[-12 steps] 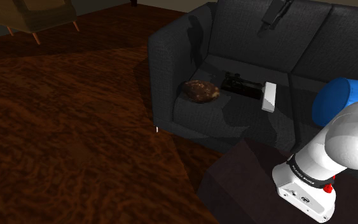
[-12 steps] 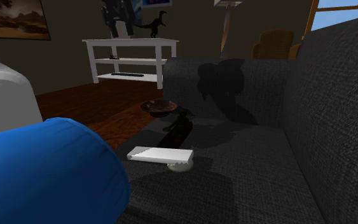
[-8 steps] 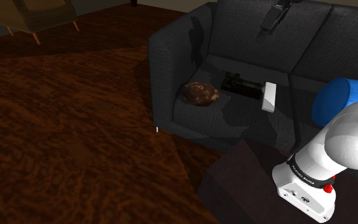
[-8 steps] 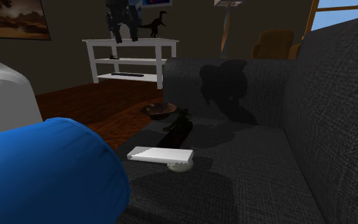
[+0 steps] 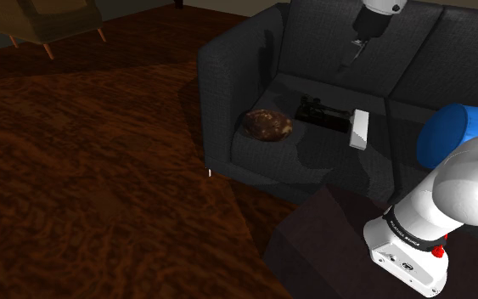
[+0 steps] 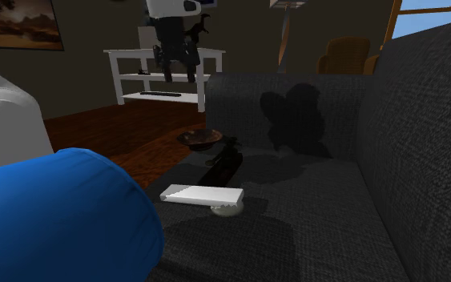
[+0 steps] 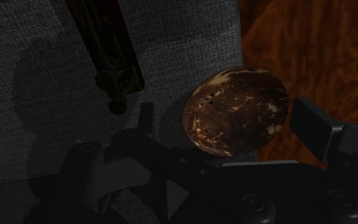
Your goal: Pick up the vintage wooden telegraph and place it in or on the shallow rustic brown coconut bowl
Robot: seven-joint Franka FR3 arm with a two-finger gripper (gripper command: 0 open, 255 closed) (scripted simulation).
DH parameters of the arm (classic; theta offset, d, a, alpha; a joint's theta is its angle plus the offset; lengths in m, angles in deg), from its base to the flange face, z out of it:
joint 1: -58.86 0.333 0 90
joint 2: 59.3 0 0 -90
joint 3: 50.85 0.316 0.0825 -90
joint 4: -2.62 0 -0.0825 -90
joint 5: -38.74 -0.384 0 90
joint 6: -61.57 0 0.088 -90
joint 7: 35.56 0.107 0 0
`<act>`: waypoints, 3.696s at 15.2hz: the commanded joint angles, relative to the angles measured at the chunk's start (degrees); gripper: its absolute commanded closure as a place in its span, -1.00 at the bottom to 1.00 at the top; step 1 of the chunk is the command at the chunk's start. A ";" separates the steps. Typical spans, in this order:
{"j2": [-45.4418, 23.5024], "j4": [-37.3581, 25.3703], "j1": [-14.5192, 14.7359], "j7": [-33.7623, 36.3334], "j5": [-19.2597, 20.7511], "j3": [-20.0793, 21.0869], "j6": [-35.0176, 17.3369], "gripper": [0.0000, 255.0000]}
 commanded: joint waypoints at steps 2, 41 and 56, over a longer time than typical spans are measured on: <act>-3.23 2.34 -0.47 -3.64 1.08 -2.90 -4.96 -1.00; -32.48 3.38 0.43 -24.58 -4.05 -16.37 -31.42 1.00; -24.42 -1.79 -0.38 -21.27 -0.20 -14.92 -18.75 1.00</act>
